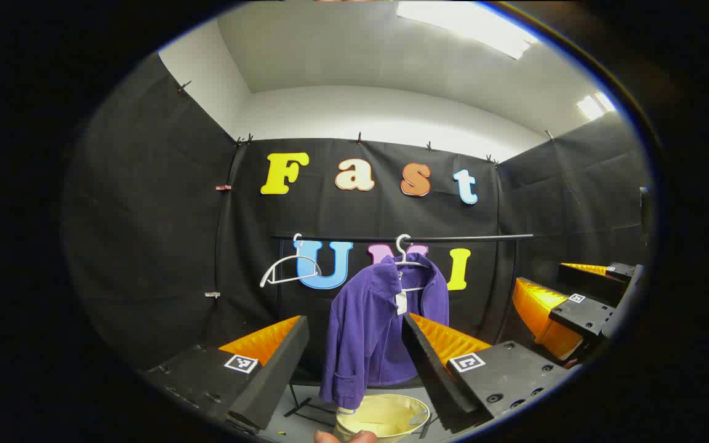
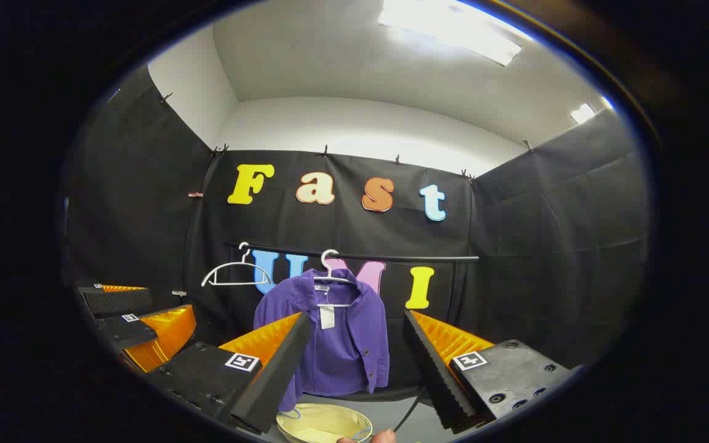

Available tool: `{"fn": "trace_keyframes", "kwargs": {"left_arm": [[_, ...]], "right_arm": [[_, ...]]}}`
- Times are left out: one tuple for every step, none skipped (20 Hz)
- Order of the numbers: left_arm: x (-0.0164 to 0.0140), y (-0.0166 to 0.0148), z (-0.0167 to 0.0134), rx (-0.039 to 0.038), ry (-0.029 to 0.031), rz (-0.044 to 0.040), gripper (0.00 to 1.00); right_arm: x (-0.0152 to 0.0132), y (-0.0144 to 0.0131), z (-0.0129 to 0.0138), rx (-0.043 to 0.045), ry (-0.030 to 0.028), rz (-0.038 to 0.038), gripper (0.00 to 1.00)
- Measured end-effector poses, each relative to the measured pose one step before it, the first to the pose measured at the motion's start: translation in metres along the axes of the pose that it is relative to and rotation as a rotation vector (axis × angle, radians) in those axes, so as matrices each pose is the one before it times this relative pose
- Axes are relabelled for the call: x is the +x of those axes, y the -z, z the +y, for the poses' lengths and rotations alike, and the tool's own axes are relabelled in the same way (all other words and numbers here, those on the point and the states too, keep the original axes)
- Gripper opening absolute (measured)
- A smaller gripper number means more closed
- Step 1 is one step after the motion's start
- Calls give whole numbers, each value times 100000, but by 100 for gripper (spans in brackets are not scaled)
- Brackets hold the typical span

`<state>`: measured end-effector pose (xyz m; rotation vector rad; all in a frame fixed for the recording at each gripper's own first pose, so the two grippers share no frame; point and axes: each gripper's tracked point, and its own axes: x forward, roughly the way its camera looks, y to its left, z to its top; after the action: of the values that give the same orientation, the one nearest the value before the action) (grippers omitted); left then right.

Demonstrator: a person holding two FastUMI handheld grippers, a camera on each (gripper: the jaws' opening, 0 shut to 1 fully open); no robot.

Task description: Grasp the clothes on the hanger with both hands and then place them into the laundry hamper below.

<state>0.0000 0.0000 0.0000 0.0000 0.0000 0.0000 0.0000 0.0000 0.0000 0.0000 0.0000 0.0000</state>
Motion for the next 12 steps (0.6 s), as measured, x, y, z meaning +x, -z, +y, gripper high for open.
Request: {"fn": "trace_keyframes", "kwargs": {"left_arm": [[-15, 62, 49, -87, -59, -74, 96], [-106, -81, 58, -76, -5, -160, 96], [3, 0, 50, 5, -73, -77, 96], [7, -22, -30, 33, -71, -49, 96], [23, -40, 98, 52, -52, -114, 96], [-56, -87, 51, 40, 72, -40, 96], [-3, 112, -40, 107, 132, -138, 96], [55, -12, -61, 141, 29, -25, 96], [6, 93, 67, 138, 41, 34, 97], [-57, -38, 5, 100, 83, 78, 96], [8, 92, 54, 131, -107, 33, 96], [-30, 18, 125, 28, -122, 101, 96]], "right_arm": [[-47, -40, -71, -83, 128, -12, 98], [29, -88, -32, -42, 187, -127, 98], [-119, -30, 26, 6, 47, 43, 98], [-84, 76, 17, -23, 202, 287, 98], [-33, 102, -167, -25, 395, 162, 98], [-53, 57, -162, -92, 353, 219, 98], [34, -94, -53, -122, 345, 30, 98], [37, -49, -83, -163, 395, -74, 98], [-126, 29, -192, -29, 393, 95, 98], [-3, -52, 16, 100, 245, 4, 98], [-44, 49, -3, 26, 233, 152, 98], [-56, -24, -10, -33, 217, 44, 98]]}}
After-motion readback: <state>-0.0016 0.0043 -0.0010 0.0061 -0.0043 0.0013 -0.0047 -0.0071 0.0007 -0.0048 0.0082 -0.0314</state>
